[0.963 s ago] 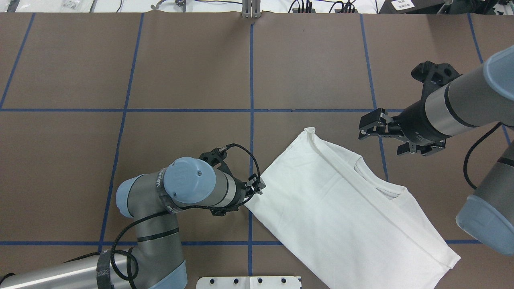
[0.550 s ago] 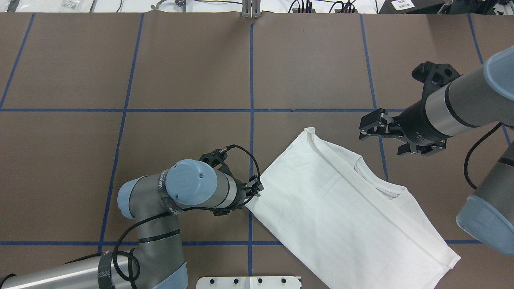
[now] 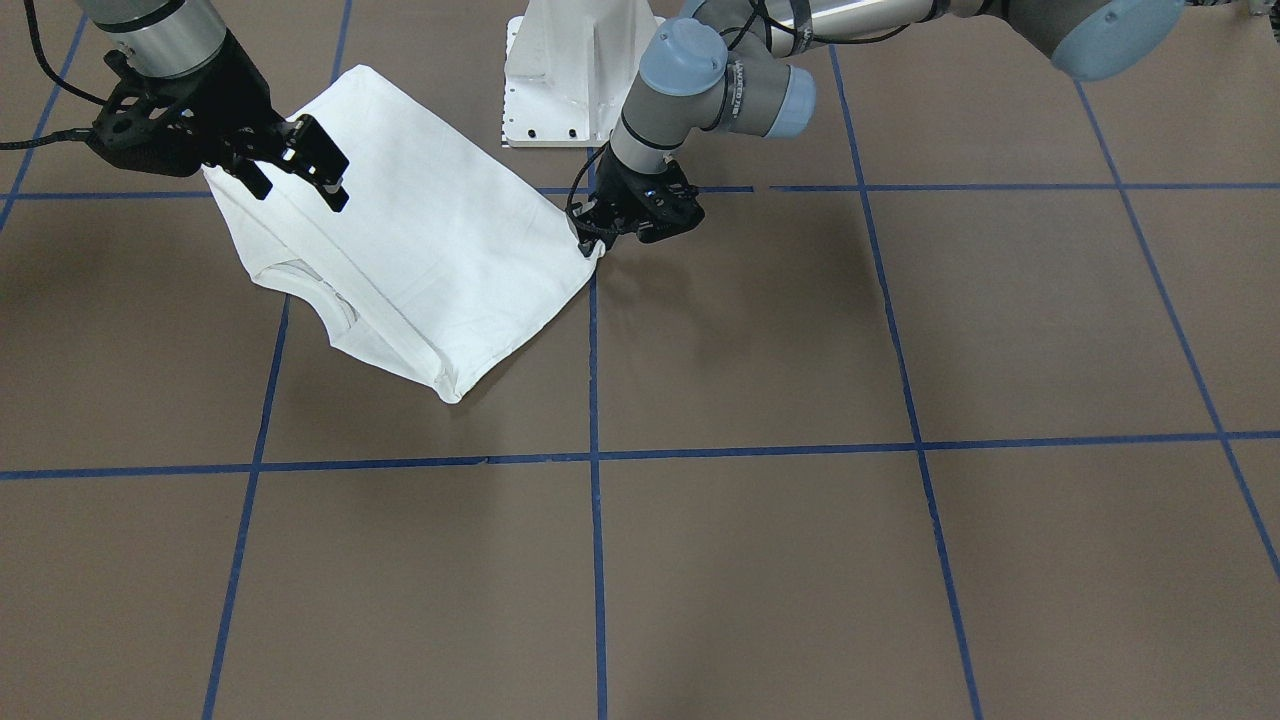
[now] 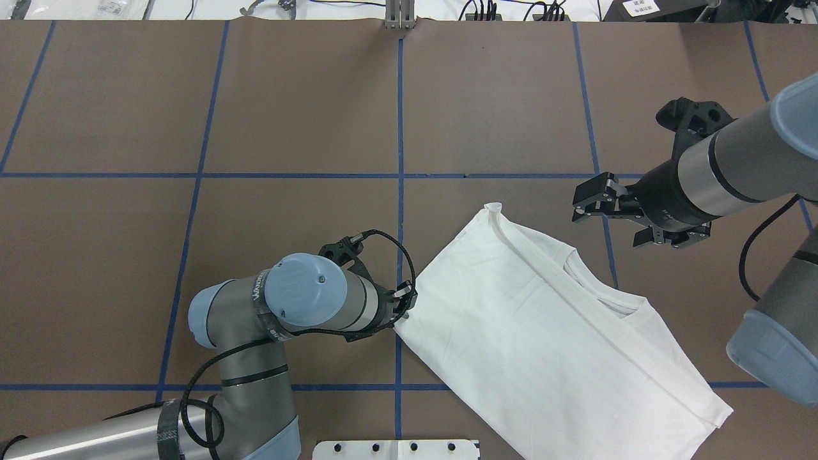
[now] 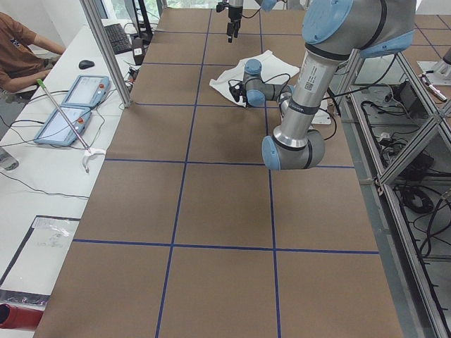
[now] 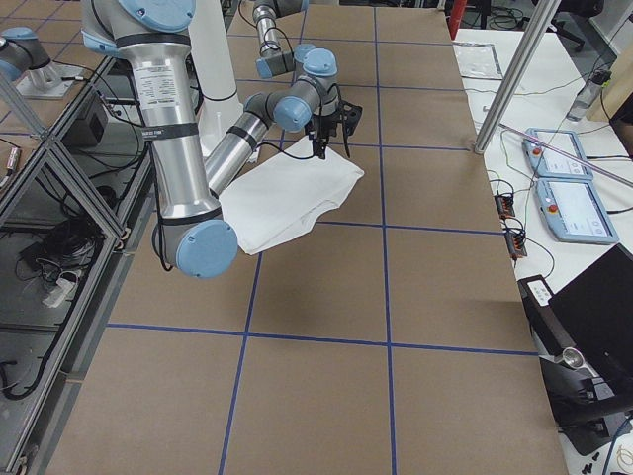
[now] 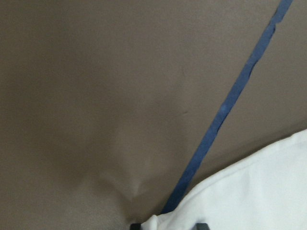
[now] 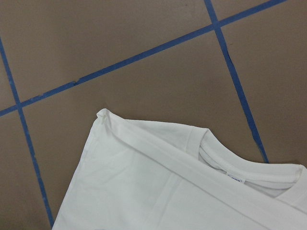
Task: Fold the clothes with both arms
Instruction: 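Grasp the shirt corner nearest the left gripper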
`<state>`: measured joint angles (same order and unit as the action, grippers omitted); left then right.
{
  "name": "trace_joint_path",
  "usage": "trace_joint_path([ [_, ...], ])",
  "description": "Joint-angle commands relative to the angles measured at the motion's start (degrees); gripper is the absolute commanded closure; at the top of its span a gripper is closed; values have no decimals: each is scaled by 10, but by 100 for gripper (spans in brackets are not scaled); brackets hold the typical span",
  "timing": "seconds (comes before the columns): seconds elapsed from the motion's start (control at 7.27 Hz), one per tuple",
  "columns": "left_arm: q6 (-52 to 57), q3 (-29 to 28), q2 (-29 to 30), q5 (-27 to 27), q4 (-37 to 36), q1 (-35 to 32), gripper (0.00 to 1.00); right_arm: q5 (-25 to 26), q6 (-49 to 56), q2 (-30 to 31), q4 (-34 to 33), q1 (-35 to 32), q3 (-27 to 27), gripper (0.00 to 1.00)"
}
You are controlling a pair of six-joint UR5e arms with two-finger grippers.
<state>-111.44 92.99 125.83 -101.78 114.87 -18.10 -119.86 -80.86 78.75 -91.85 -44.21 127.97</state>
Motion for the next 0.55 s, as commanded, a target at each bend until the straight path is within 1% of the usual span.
trace_joint_path([
  [0.0,1,3,-1,0,0,0,100,0,0,-1,0,-2,1,0],
  [0.28,9,4,-3,-1,0,-13,100,0,0,-2,0,-3,1,0],
  [0.41,16,3,-5,-2,-1,-37,100,6,0,-3,2,-4,2,0],
])
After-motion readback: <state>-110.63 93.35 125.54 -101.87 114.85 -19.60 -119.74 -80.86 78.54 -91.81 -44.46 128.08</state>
